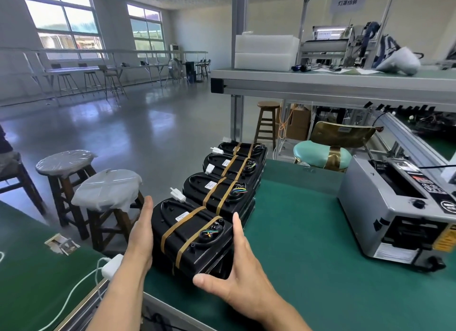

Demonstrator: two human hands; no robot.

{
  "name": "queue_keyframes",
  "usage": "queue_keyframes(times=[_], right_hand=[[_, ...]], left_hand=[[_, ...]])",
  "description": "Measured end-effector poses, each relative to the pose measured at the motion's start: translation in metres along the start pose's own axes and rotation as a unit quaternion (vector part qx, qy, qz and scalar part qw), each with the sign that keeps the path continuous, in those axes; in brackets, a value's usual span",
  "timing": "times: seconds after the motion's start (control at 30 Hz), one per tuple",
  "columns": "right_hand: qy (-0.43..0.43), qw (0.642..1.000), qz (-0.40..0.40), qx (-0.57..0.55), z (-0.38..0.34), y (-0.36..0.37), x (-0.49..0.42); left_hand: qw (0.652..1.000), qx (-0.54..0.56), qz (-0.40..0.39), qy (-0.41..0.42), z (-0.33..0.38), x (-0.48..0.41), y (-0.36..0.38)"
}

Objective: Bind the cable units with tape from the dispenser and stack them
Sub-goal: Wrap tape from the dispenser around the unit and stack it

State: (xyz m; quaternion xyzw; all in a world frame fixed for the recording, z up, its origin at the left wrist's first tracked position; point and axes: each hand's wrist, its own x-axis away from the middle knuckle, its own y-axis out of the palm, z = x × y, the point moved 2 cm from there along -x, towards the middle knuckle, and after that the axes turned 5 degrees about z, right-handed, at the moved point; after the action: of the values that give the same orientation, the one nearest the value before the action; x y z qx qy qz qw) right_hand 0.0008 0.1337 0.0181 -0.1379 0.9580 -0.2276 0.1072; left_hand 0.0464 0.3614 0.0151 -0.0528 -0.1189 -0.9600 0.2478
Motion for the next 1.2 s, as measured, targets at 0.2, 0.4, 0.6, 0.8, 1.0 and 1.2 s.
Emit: queue_keyframes(times=[0.2,0.4,0.6,0.8,1.0,1.2], right_hand=[[-0.01,0.999,0.031,0.02,-0.008,0.004,0.005],[-0.034,0.995,0.075,0.057,-0.002,0.009,0.013],[-0.059,0.996,0.063,0.011,0.008,0.004,0.011],[-0.047,0.999,0.019,-0.01,0.009,0.007,0.001],[-0.067,0.997,0.024,0.025,0.009,0.004,0.0],[-0.099,0.994,0.029,0.044,0.015,-0.001,0.004]], left_hand=[[0.999,-0.013,-0.026,0.016,0.003,-0.003,0.0],[0.998,-0.006,-0.015,0.059,-0.002,0.0,0.0],[0.996,0.01,-0.04,0.075,-0.01,0.005,-0.004],[0.998,0.004,-0.018,0.055,-0.005,0.003,0.0],[0.997,0.0,-0.041,0.064,-0.002,0.004,0.004],[0.994,-0.013,-0.079,0.08,0.001,0.006,0.003]])
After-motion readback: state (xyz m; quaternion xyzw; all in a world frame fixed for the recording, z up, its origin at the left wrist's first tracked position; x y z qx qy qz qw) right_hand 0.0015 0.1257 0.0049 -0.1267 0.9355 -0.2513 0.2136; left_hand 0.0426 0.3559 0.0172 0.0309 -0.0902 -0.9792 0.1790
